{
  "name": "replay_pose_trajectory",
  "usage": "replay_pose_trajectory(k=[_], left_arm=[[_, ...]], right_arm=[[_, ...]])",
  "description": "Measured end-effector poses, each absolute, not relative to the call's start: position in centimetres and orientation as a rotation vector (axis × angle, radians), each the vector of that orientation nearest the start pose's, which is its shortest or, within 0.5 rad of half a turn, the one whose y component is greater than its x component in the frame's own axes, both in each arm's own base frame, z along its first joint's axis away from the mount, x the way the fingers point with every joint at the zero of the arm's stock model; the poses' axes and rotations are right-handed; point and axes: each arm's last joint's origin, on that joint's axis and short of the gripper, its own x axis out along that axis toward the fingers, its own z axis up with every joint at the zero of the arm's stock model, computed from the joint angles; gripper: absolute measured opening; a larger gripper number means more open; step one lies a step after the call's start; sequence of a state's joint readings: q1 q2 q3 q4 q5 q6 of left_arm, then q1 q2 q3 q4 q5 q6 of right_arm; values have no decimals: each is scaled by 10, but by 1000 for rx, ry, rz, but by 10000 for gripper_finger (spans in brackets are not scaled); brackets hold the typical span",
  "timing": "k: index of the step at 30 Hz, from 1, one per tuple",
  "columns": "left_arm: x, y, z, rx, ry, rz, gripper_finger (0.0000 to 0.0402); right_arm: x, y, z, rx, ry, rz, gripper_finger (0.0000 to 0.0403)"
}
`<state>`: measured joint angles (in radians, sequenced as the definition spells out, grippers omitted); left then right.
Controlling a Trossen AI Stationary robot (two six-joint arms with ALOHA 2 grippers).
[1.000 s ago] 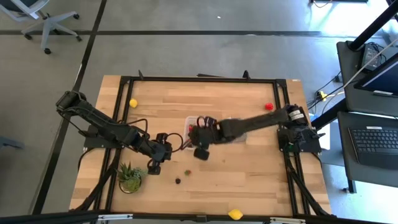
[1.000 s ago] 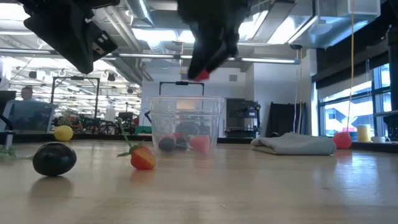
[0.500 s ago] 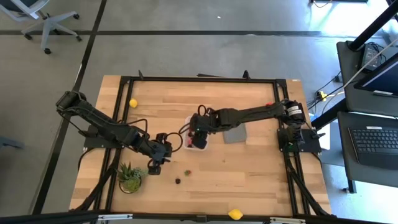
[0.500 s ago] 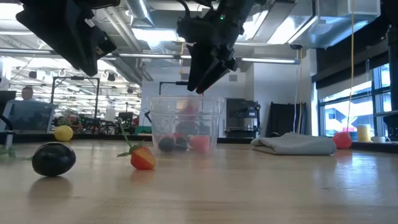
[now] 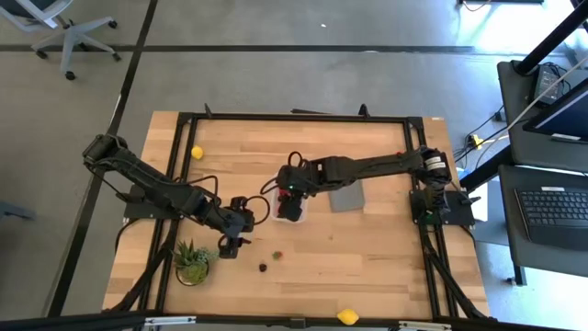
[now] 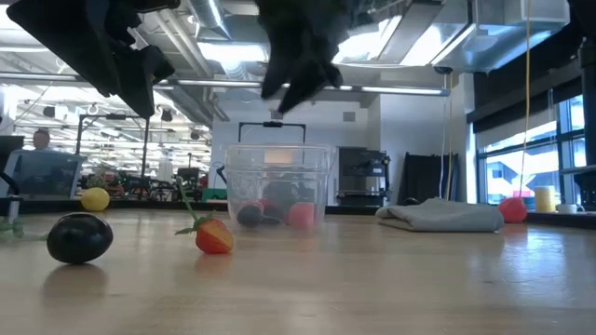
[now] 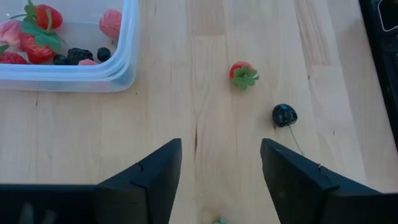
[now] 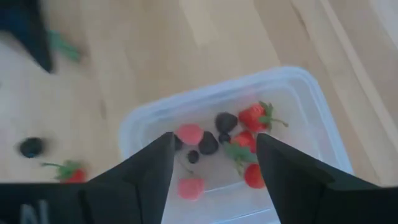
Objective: Pick and placing Produce into tupperware
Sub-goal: Put the strawberry into the transparent bin
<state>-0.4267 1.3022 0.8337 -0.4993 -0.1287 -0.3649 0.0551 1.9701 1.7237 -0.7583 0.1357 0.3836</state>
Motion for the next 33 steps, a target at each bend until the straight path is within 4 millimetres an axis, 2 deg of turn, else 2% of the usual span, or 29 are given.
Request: replay_pose_trajectory(k=[3, 7, 11, 14, 18, 21, 28, 33], left_arm=[[229, -100, 222, -73, 965, -98, 213], [229, -100, 222, -114, 967, -77, 209], [231, -101, 223, -125, 947, -81, 211], [234, -102, 225, -135, 904, -80, 212], [238, -101, 228, -126, 843, -31, 208], [241, -100, 230, -124, 796, 2, 209], [250, -91, 236, -171, 716, 30, 208], [254, -82, 236, -185, 708, 58, 207]], right_arm=[[425, 20, 283, 260, 979, -268, 239], [413, 27, 312, 266, 1062, -260, 241], [398, 49, 334, 247, 1148, -206, 242], [384, 67, 340, 232, 1192, -215, 242], [366, 88, 337, 179, 1198, -259, 242], [347, 95, 334, 166, 1211, -260, 242], [299, 88, 313, 218, 1140, -226, 242], [266, 77, 283, 202, 1034, -159, 242]])
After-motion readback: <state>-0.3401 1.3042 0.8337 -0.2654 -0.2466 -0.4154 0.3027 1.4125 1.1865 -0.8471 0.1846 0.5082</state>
